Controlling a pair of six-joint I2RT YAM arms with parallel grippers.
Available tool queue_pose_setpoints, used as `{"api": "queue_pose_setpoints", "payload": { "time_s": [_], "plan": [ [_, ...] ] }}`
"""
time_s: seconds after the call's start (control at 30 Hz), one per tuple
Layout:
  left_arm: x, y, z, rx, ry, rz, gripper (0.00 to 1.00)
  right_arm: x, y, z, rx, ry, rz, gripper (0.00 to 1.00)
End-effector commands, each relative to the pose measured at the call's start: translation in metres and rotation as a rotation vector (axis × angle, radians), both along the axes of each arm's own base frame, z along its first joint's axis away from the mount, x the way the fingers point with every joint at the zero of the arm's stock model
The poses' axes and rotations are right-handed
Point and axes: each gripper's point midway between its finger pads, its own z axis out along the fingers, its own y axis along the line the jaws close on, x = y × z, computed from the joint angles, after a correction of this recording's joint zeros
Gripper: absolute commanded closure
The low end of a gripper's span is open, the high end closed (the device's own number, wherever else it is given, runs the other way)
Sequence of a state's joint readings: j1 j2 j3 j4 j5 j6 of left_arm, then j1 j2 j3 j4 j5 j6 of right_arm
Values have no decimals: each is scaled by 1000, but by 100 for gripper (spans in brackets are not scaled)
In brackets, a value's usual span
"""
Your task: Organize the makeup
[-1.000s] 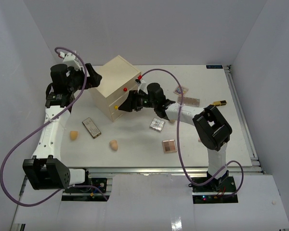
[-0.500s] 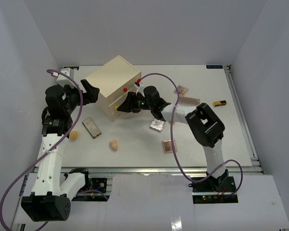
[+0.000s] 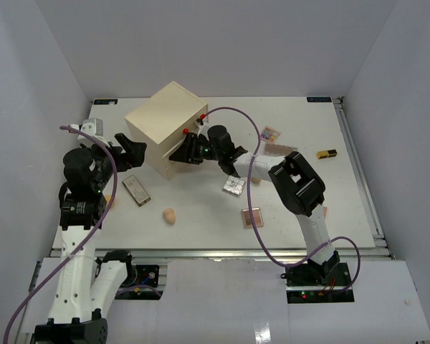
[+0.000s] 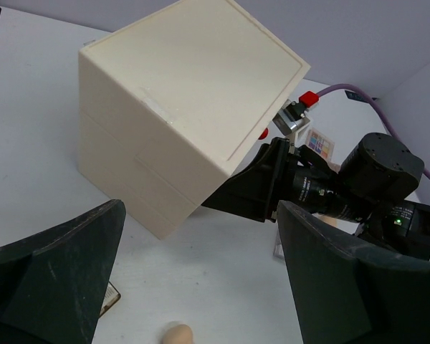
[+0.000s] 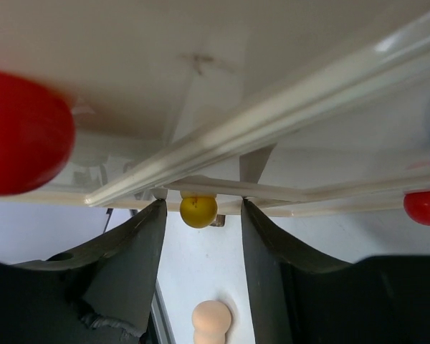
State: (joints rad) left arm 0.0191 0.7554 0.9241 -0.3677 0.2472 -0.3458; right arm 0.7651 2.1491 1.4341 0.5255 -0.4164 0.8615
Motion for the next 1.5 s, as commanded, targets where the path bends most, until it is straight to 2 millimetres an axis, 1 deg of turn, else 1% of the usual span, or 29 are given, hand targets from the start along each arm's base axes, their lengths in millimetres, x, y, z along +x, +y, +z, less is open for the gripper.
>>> {"api": "queue_pose_setpoints", "payload": {
  "time_s": [0.0,0.17,0.23,0.37,0.43,0.47,0.5,0.57,0.6,0.63,0.67,0.73,0.8,0.9,1.0,1.07,1.13,1.2,1.27,1.3,1.4,1.47],
  "plan": [
    [-6,0,-4,-17,18,8,2,-2,16,23,61,-10,9,50],
    [-4,-2,-13,-36,41,1,2,-3,14,25,60,-19,7,64],
    [-3,-5,-13,-44,43,-10,2,-4,12,22,50,-24,7,70],
    [2,-8,-14,-47,50,-30,2,-10,-1,19,37,-24,1,75],
    [4,-10,-15,-45,61,-47,2,-13,-11,16,34,-24,-4,77],
    [6,-11,-17,-43,70,-53,2,-16,-20,14,31,-27,-6,78],
    [7,-13,-18,-44,76,-63,2,-17,-28,20,36,-42,-13,78],
    [9,-14,-22,-47,90,-72,2,-22,-45,15,23,-47,-18,78],
    [9,-15,-24,-49,94,-74,2,-24,-53,17,25,-60,-22,78],
    [10,-15,-24,-52,97,-75,2,-30,-59,10,12,-51,-19,78],
    [11,-16,-26,-54,99,-78,2,-31,-67,18,19,-72,-22,78],
    [12,-16,-28,-57,104,-79,2,-40,-81,13,8,-60,-18,78],
    [12,-17,-28,-64,100,-82,2,-49,-92,7,-8,-64,0,76],
    [12,-18,-31,-75,107,-85,2,-53,-102,3,-17,-70,6,73],
    [9,-20,-39,-92,124,-91,2,-53,-108,6,-8,-64,-1,72],
    [7,-21,-40,-110,129,-87,2,-56,-111,9,-7,-79,-1,68],
    [5,-22,-45,-139,148,-79,2,-58,-112,10,-11,-92,16,63],
    [3,-25,-50,-176,174,-79,2,-60,-111,13,-6,-114,40,54],
    [-2,-29,-55,-211,194,-89,2,-62,-109,19,-4,-148,70,37],
    [-6,-31,-59,-222,207,-96,2,-62,-110,22,-5,-171,78,32],
    [-16,-36,-64,-251,227,-116,2,-62,-115,27,-13,-206,90,25],
    [-25,-38,-67,-266,241,-126,2,-65,-120,27,-16,-219,113,23]
  ]
}}
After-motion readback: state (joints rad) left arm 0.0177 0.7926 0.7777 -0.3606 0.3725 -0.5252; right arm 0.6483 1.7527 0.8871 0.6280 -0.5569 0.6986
